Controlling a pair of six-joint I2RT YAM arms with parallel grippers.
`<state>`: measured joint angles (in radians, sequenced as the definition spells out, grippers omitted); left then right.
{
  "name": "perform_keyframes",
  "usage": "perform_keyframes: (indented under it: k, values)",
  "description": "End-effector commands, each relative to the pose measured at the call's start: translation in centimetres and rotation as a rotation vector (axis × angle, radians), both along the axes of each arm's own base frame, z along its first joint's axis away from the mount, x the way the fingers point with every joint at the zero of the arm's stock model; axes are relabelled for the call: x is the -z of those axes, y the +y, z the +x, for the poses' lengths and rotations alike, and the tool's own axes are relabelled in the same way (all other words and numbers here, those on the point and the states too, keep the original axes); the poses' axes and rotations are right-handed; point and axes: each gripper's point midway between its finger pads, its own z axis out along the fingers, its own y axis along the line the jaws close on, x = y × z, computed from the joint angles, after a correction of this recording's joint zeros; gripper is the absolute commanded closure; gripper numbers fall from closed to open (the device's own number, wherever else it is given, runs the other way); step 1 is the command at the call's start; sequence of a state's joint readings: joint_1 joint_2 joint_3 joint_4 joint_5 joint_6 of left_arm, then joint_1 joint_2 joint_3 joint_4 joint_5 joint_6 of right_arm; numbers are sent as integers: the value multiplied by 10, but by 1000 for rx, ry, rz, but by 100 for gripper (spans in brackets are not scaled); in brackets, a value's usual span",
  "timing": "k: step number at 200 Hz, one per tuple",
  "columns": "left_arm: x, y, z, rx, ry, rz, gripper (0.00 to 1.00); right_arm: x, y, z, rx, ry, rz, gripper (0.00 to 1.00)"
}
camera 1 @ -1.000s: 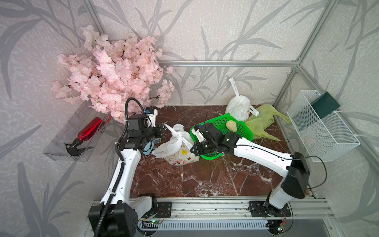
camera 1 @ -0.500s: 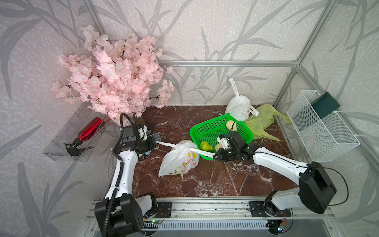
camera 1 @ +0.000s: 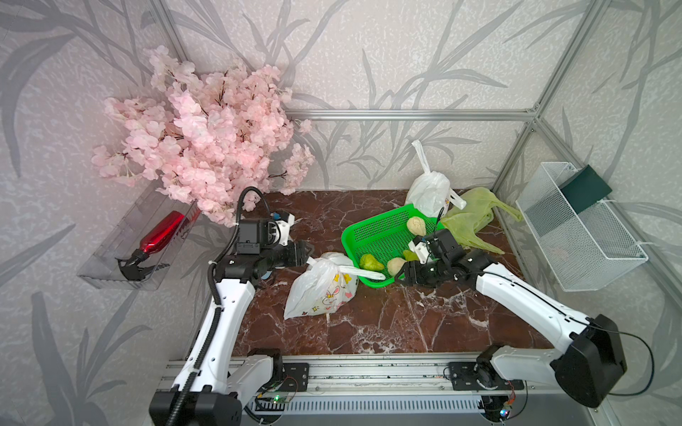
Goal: Place the pears into plastic bags & tie knots
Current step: Pick up the plastic bag at the center of the board.
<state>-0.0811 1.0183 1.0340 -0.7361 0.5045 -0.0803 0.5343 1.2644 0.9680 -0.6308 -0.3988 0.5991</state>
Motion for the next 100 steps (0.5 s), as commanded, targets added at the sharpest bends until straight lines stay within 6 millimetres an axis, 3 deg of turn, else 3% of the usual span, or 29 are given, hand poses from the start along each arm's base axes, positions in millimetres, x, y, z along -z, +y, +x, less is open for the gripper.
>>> perform_keyframes:
  k: [1,12,30,72,87,100]
  values:
    - [23,-11,-35,110,89,154,12,12,-21,0,73,30,-70,34]
    - [32,-18,-39,163,96,224,1,10,-19,5,87,10,-54,34]
    - [47,-32,-39,257,94,339,1,7,-12,12,107,14,-19,34]
    - [80,-18,-1,227,20,579,1,10,-22,12,115,21,-41,34]
    - [94,-26,5,251,14,584,7,12,-28,15,140,7,-35,34]
    - [111,-27,5,271,56,609,19,12,-35,17,166,7,-29,34]
